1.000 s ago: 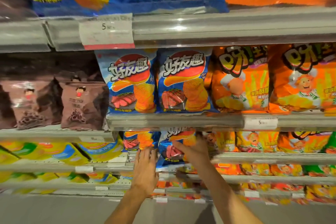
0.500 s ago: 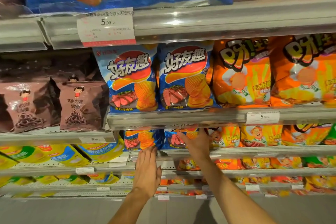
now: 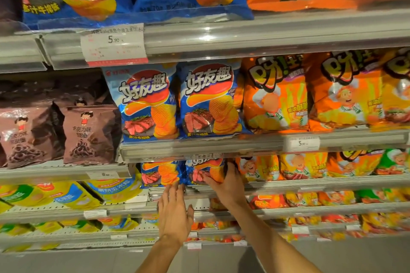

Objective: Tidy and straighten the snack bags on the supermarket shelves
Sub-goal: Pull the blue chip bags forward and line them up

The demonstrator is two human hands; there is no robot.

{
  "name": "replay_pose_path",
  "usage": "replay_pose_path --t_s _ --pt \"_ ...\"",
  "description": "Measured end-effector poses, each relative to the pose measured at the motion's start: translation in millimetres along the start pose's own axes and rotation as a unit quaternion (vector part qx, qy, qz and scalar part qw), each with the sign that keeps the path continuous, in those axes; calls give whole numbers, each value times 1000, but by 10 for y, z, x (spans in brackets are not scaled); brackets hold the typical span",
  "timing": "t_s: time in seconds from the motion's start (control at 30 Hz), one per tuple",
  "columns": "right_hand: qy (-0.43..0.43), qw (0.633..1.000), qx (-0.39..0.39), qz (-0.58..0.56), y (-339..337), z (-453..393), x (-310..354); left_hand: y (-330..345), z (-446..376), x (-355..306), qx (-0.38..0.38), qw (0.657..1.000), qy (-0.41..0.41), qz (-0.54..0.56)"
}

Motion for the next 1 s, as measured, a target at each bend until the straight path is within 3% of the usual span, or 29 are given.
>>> replay_pose_path --t_s 0.2,0.3,0.4,0.6,0.83,1.0 --pt "-50 989 -36 -135 -523 444 -267 81 298 -601 -70 985 15 158" --pt "-28 977 -114 -178 -1065 567 -665 120 378 -1060 -57 957 37 281" --pt "-13 967 -190 -168 -1723 582 -1177 118 397 -1525 -53 933 32 355" --pt "6 960 -255 -115 -2929 542 -2012 175 433 -2474 -58 913 -2 405" --pt "31 964 -246 -95 -3668 328 -2573 446 379 -3106 -51 923 -71 374" --pt "13 986 -152 -60 -3768 71 -2576 535 202 -3266 -12 918 -112 381"
Point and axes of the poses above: each hand's wrist, its own z-axis away from the middle knuckle, its own y-axis out of the palm, x = y × z, the point moved 10 cm from there along -z, towards the middle knuckle, and after that the axes turned 7 degrees about -y, right-handed, at the moved point
